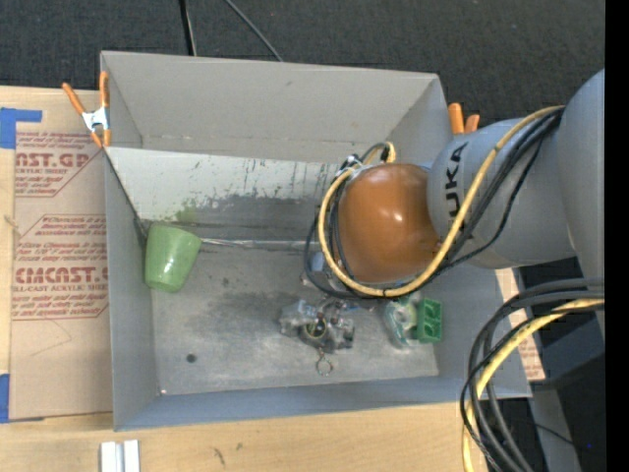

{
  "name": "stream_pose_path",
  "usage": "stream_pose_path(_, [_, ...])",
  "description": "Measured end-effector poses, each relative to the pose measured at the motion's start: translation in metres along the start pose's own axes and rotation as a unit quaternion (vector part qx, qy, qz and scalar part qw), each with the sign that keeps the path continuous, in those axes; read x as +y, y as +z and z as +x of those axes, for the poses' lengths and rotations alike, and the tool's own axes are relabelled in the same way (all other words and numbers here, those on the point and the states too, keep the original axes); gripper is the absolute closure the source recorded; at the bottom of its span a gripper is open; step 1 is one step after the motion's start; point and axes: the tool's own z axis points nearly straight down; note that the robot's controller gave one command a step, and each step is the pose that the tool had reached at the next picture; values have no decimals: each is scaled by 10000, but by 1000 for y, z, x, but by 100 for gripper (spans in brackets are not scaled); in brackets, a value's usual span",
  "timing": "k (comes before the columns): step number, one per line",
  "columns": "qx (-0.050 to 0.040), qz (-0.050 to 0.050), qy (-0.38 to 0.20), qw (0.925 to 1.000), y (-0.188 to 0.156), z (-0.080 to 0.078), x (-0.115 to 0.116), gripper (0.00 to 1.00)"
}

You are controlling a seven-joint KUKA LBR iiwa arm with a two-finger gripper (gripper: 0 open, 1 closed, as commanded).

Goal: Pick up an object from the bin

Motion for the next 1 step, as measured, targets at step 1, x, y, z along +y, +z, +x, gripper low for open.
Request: stream_pose_path(1, [-23,39,-124,9999,-155,-13,17,100])
